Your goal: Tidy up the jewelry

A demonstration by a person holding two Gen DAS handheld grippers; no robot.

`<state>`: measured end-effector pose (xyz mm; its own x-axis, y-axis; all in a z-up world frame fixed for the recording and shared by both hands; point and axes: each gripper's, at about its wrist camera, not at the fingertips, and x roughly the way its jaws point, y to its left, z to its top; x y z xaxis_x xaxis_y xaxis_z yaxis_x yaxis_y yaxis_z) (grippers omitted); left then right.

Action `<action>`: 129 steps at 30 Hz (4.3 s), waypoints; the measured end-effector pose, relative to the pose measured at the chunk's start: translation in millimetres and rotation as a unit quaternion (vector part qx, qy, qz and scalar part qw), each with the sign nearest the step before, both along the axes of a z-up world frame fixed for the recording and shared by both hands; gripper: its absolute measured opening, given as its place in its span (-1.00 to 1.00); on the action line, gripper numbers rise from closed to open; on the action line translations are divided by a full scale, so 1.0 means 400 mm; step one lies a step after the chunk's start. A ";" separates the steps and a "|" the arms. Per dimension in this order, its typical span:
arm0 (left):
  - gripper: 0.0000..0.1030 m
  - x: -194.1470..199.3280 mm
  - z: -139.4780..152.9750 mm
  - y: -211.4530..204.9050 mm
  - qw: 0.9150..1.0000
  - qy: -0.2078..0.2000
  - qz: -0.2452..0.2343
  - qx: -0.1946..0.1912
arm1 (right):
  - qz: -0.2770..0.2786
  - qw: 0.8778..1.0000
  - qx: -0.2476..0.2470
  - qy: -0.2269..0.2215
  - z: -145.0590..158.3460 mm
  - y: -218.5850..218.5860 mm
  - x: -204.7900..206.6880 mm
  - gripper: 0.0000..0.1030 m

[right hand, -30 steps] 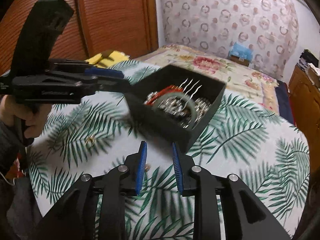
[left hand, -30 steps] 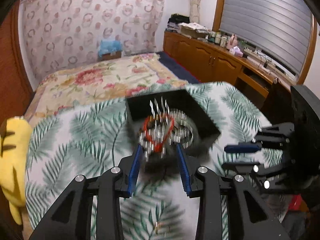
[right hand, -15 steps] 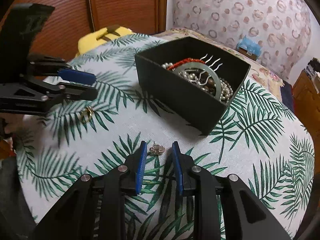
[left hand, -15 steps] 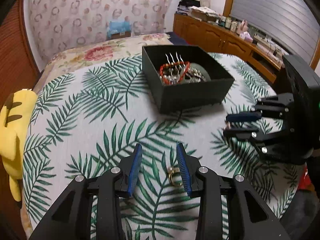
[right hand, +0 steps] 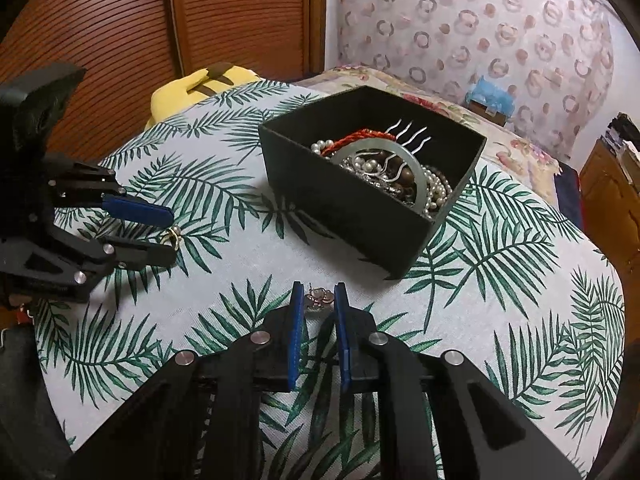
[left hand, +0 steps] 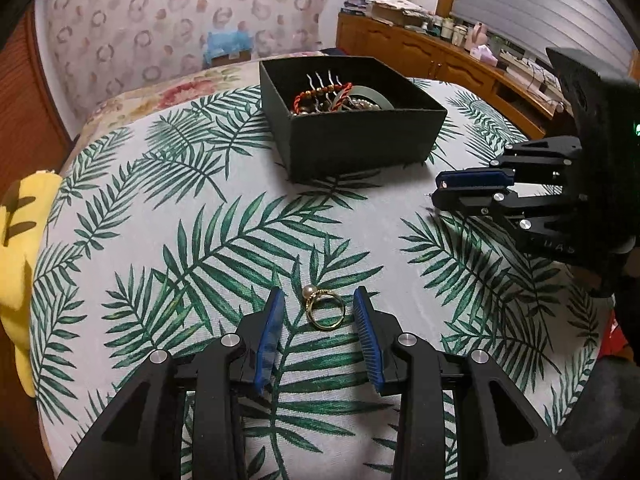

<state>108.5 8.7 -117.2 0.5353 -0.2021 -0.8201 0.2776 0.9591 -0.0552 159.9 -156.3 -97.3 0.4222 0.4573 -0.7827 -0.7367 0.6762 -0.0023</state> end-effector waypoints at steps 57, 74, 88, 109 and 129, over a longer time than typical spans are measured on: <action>0.45 0.183 0.186 -0.068 0.992 -0.126 0.022 -0.024 | -0.109 0.988 0.087 -0.069 0.167 -0.133 0.031 -0.47; 0.85 -0.055 0.247 -0.034 0.979 -0.173 0.111 0.003 | -0.225 0.956 0.127 -0.141 0.258 -0.218 -0.155 0.95; 0.85 -0.155 0.293 -0.028 0.970 -0.208 0.127 0.005 | -0.242 0.945 0.141 -0.167 0.284 -0.227 -0.223 0.95; 0.85 -0.180 0.311 -0.025 0.967 -0.219 0.130 -0.003 | -0.241 0.946 0.141 -0.163 0.274 -0.213 -0.225 0.95; 0.85 -0.193 0.327 -0.033 0.966 -0.224 0.131 -0.005 | -0.246 0.944 0.149 -0.163 0.283 -0.208 -0.228 0.95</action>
<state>31.5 -4.3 13.4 0.8696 -0.0195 -0.4934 0.0246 0.9997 0.0038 68.7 -239.4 15.7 0.8370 0.3227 -0.4420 -0.3264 0.9426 0.0701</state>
